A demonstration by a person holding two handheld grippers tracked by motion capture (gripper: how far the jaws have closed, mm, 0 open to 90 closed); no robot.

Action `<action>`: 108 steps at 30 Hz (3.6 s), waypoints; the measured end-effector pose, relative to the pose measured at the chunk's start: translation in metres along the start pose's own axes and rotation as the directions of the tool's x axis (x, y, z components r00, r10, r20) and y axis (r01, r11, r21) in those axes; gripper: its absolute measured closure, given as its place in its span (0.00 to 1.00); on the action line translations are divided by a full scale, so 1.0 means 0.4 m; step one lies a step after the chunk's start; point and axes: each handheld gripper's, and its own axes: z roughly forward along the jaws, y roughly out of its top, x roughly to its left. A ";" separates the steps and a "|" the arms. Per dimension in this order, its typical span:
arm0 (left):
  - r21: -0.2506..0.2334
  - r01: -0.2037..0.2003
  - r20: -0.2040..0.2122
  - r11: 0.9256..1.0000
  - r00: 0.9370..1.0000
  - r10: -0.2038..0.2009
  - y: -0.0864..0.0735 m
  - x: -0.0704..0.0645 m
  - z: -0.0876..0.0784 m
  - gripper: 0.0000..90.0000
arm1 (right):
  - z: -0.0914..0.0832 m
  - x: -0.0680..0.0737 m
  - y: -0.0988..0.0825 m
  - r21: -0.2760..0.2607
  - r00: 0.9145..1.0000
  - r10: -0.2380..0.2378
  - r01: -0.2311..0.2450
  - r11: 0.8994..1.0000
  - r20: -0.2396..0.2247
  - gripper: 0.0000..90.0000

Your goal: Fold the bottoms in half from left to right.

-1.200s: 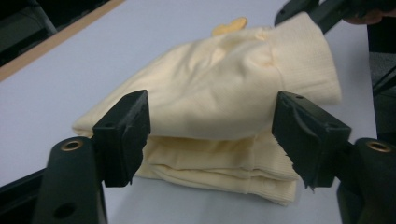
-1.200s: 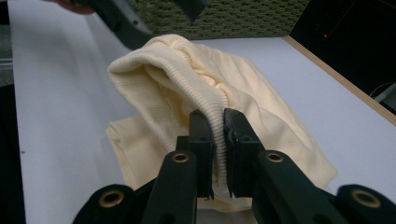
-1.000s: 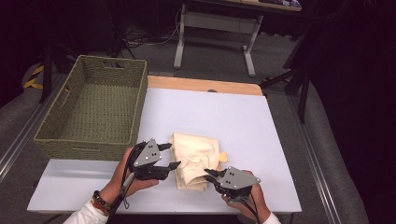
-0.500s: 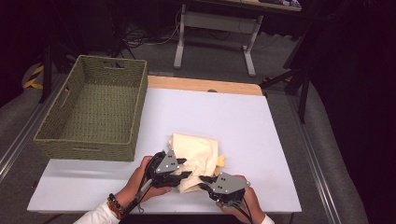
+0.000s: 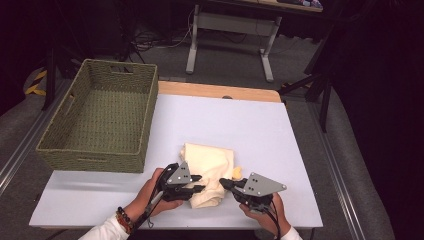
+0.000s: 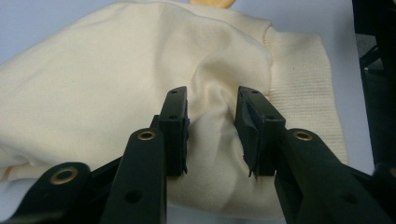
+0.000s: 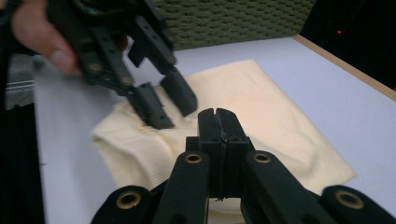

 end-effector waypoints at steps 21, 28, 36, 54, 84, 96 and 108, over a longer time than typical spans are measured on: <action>0.002 -0.017 0.027 1.000 0.999 0.017 -0.004 -0.004 0.014 0.81 | 0.153 -0.093 -0.074 0.181 0.998 0.048 -0.056 0.982 0.052 1.00; 0.003 -0.020 0.031 1.000 0.999 0.020 -0.005 -0.001 0.014 0.81 | 0.157 -0.136 -0.085 0.209 0.990 0.067 -0.092 0.973 0.126 1.00; 0.002 -0.020 0.027 1.000 0.999 0.020 -0.005 -0.004 0.014 0.81 | 0.144 -0.148 -0.081 0.223 0.971 0.044 -0.097 0.970 0.234 1.00; -0.076 0.023 -0.144 0.997 0.989 -0.033 -0.005 0.045 -0.042 0.78 | 0.098 -0.043 -0.052 0.119 0.998 0.059 -0.062 0.991 0.031 1.00; -0.051 0.015 -0.167 0.999 0.986 -0.024 -0.027 0.066 -0.048 0.80 | 0.063 -0.069 -0.072 0.064 0.993 0.084 -0.090 0.994 0.083 0.92; -0.085 -0.031 -0.238 0.996 0.971 0.010 -0.021 0.057 -0.109 0.70 | 0.013 -0.097 -0.063 0.002 0.988 0.088 -0.089 0.996 0.124 0.75; -0.097 -0.064 -0.291 0.993 0.956 0.033 -0.042 0.038 -0.157 0.54 | -0.045 -0.103 -0.071 -0.044 0.980 0.091 -0.085 0.995 0.178 0.48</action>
